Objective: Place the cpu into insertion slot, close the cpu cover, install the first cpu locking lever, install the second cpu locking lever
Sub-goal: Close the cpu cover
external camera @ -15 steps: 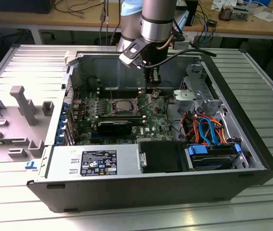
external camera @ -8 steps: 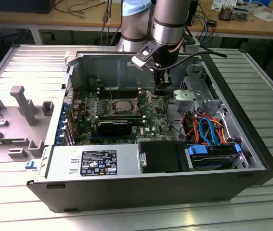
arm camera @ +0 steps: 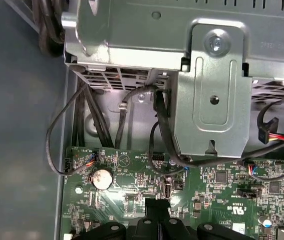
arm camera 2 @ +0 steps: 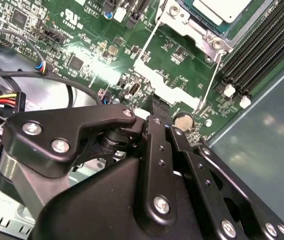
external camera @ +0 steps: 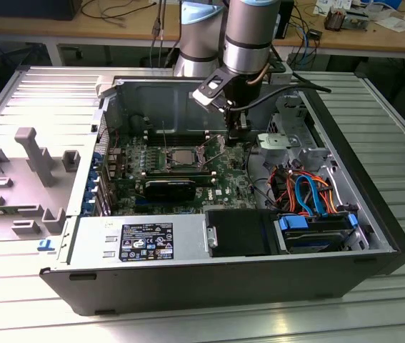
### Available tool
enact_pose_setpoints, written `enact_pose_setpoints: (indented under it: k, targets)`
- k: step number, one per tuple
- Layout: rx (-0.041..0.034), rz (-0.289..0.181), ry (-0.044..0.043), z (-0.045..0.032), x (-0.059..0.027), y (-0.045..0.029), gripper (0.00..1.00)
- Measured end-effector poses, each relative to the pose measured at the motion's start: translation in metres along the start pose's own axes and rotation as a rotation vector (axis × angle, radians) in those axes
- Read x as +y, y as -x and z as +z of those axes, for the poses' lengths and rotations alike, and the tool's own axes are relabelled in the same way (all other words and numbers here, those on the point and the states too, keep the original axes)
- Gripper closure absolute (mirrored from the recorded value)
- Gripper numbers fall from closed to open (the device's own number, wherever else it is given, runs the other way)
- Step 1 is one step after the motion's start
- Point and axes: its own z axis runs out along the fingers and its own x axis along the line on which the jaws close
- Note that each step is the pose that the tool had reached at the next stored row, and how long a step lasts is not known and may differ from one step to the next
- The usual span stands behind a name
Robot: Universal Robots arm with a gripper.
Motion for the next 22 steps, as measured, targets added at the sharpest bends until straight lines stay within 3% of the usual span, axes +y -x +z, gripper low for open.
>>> enact_pose_setpoints:
  k: [1, 4, 7, 22]
  targets:
    - [-0.0001, 0.0, -0.0008, 0.0006, -0.0004, -0.0001, 0.89]
    - [0.0014, -0.001, -0.0174, 0.0012, -0.0032, -0.0003, 0.89]
    - [0.0018, -0.001, -0.021, 0.0038, -0.0061, -0.0006, 0.89]
    - [0.0017, -0.001, -0.0211, 0.0042, -0.0093, -0.0008, 0.89]
